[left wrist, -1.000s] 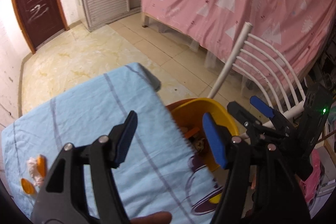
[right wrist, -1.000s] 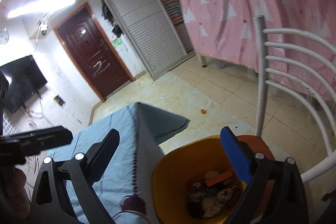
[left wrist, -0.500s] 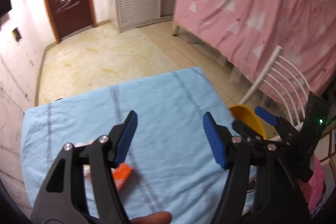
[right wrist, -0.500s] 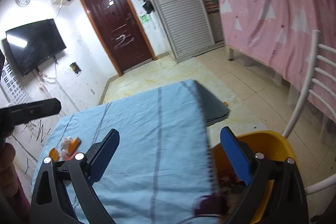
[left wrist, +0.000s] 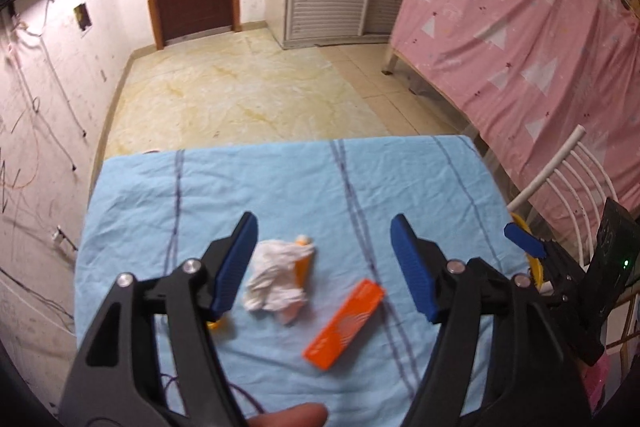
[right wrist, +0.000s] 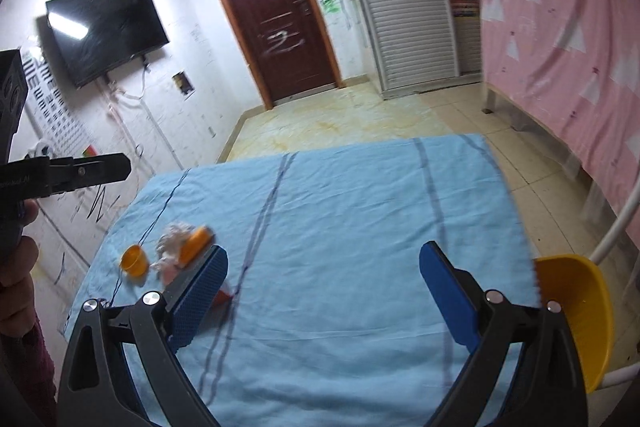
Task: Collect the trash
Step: 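Move both tools back over the bedsheet toward the orange cup and crown-printed box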
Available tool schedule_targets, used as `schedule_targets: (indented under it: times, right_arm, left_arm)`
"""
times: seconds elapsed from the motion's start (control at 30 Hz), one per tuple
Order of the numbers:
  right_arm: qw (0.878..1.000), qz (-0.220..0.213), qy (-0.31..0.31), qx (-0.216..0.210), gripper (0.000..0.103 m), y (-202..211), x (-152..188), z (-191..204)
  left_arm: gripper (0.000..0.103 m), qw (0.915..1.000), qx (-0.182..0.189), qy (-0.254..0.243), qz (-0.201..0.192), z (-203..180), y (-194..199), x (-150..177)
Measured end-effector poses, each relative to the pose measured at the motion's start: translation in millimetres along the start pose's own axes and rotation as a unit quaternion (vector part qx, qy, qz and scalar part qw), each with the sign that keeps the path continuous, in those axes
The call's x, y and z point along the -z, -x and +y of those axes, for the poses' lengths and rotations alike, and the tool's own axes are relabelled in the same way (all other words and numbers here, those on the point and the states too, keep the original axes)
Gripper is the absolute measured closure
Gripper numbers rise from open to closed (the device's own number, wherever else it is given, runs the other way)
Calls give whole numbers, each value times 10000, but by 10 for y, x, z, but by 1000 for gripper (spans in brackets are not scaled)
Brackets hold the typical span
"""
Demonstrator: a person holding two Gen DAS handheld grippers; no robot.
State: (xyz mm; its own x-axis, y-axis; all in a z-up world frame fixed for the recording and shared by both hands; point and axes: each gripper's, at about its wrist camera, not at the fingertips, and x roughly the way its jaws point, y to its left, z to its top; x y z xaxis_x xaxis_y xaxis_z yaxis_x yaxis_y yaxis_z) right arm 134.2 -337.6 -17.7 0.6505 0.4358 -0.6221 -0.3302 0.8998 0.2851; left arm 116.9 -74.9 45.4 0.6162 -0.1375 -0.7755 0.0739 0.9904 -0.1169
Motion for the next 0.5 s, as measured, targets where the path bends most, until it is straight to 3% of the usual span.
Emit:
schedule_targets:
  times: [0.5]
  right_arm:
    - [9967, 440, 612, -297, 13, -333, 118, 758]
  left_arm:
    - [30, 9981, -152, 556, 207, 775, 16, 380]
